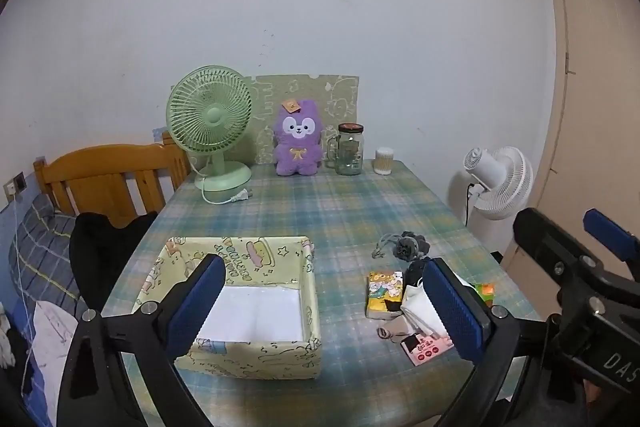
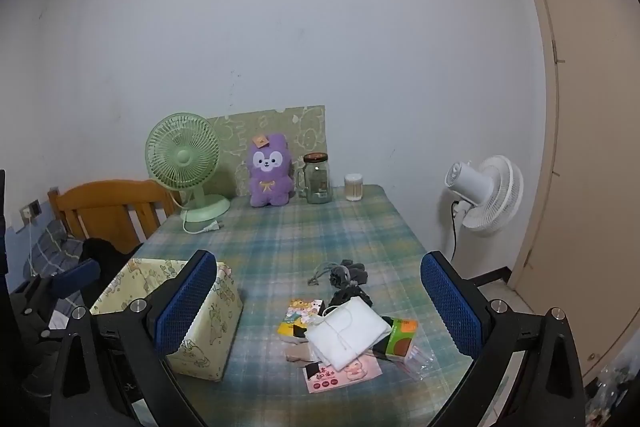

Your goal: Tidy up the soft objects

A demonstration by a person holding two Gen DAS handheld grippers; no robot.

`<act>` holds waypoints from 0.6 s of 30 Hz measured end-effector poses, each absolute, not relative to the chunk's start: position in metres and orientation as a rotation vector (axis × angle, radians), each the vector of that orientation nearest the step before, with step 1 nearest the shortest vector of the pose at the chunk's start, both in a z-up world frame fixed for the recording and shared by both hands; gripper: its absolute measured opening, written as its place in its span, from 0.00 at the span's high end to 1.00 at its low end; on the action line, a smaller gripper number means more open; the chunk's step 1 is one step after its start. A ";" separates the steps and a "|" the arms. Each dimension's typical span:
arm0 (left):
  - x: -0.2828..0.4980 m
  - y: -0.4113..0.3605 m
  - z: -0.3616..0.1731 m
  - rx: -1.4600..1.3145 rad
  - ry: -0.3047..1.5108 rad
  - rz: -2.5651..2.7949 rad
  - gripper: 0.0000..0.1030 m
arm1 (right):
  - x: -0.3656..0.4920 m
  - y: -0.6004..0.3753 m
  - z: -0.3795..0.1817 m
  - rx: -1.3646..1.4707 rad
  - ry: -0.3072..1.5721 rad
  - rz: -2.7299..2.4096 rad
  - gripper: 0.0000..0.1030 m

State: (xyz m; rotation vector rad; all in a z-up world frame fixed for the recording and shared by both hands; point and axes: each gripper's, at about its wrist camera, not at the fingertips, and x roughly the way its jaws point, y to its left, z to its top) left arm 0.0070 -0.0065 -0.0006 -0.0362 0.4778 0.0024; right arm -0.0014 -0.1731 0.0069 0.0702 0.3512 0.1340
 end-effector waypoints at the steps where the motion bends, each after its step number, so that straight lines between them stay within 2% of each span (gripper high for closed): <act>1: 0.007 -0.006 0.000 -0.035 0.475 0.002 0.03 | 0.000 -0.174 0.006 0.073 0.358 0.137 0.00; 18: 0.010 -0.016 0.001 0.003 0.471 0.019 0.05 | 0.007 -0.180 0.002 0.103 0.378 0.157 0.00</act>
